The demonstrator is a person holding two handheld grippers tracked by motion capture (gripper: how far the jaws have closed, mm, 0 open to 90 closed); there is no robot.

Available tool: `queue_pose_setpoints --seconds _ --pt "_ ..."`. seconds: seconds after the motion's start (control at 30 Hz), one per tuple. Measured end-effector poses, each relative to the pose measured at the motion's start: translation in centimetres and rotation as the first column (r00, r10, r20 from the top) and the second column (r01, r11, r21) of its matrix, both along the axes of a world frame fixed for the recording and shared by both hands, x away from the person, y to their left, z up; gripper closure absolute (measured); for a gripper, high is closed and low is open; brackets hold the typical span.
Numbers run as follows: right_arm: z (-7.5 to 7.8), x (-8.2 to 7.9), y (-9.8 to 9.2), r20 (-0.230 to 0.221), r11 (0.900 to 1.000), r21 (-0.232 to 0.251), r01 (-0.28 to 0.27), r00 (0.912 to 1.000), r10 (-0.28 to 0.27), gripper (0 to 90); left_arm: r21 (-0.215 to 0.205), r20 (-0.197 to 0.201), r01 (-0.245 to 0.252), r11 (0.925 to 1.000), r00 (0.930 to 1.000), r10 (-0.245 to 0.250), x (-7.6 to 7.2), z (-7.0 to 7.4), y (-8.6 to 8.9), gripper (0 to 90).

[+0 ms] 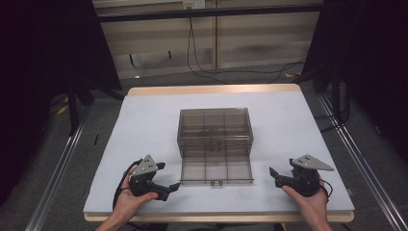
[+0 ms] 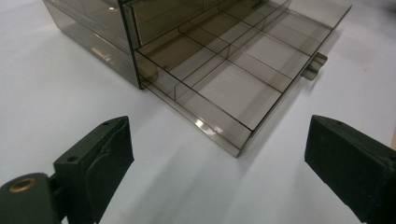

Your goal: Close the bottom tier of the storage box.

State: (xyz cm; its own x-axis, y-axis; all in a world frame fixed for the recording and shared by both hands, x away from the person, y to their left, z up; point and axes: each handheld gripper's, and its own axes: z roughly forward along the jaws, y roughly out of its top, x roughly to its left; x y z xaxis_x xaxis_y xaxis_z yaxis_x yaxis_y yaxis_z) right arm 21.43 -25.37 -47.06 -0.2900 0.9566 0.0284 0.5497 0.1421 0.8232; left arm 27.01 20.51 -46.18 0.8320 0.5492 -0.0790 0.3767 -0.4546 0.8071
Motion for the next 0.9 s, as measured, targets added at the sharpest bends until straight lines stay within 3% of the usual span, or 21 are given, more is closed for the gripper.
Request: queue_pose_setpoints --seconds 0.17,0.2,0.33,0.57,0.67,0.8,0.9 --pt "-0.1 -0.2 0.2 -0.018 1.000 0.014 -0.021 0.9996 0.021 20.6 -0.014 0.007 0.014 0.9998 0.9999 -0.014 -0.1 0.2 0.1 7.7" --pt "0.0 -0.4 0.0 -0.034 0.999 0.028 -0.031 0.9989 0.032 21.1 -0.054 -0.009 0.016 0.9984 0.9998 -0.017 -0.3 0.2 0.0 8.4" --pt "0.2 -1.0 -0.3 -0.029 0.998 0.063 -0.031 0.9991 0.033 22.9 0.006 0.049 0.035 0.9994 0.9981 -0.036 -0.8 0.4 -0.6 9.8" --pt "0.6 -1.2 -0.4 -0.005 0.994 0.091 -0.060 0.9981 0.061 25.8 -0.007 -0.007 0.095 0.9954 0.9954 -0.096 -1.0 0.6 -1.5 14.7" --pt "0.7 -1.2 -0.2 0.003 0.993 0.095 -0.076 0.9971 0.076 26.9 -0.008 -0.004 0.106 0.9944 0.9944 -0.106 -1.2 0.8 -1.7 14.6" --pt "0.8 -1.2 -0.1 0.015 0.987 0.132 -0.094 0.9956 0.093 29.9 -0.022 -0.006 0.101 0.9947 0.9949 -0.101 -1.1 0.7 -1.8 14.3" --pt "0.9 -1.3 0.0 0.019 0.987 0.122 -0.106 0.9943 0.105 30.6 -0.011 -0.028 0.091 0.9958 0.9954 -0.091 -1.1 0.9 -1.8 15.3"
